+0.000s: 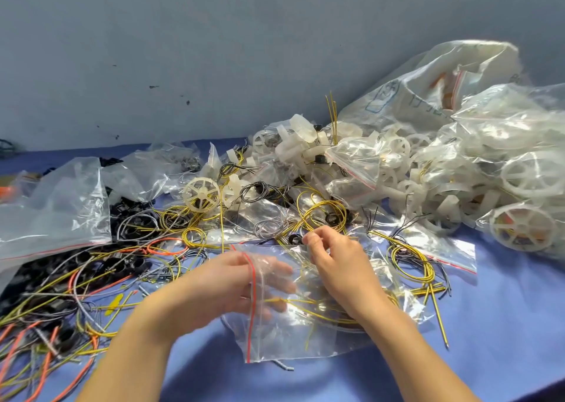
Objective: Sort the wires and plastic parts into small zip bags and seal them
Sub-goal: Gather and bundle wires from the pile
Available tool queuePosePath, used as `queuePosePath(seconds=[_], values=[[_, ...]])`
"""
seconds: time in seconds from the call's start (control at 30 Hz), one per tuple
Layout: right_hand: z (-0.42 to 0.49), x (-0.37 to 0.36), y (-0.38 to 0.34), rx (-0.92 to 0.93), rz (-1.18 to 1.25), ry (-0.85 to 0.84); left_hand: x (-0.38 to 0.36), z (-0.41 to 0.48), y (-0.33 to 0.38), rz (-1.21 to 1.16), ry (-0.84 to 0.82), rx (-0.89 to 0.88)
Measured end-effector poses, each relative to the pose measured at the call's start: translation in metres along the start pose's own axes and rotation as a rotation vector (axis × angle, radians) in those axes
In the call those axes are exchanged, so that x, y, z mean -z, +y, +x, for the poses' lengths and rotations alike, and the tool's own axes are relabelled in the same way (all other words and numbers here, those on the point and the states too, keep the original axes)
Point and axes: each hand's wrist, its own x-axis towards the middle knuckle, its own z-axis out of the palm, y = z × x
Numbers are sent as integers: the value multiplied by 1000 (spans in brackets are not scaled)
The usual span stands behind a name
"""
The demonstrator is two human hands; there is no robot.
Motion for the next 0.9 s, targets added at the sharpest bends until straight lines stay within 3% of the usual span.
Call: queuePosePath(seconds=[0.07, 0.13, 0.2, 0.27, 0.4, 0.5, 0.67, 0.9], values=[[1, 2, -1, -12, -55, -16, 15, 2, 1, -85, 56, -41], [5, 5, -3, -32, -74, -4, 29, 6, 2, -133, 314, -118], [8, 8, -5, -36, -56, 30, 36, 17, 5, 54, 555, -218], [11, 11, -6, -31, -15, 53, 33, 29, 7, 293, 670, -304], [17, 17, -6, -63, 49, 88, 22, 56, 12, 601, 678, -347], [26, 28, -5, -119, 261, 140, 19, 76, 12, 724, 726, -303], [40, 57, 0, -233, 675, 235, 21, 96, 9, 771, 795, -211], [44, 78, 11, -365, 845, 282, 22, 104, 8, 766, 786, -177]])
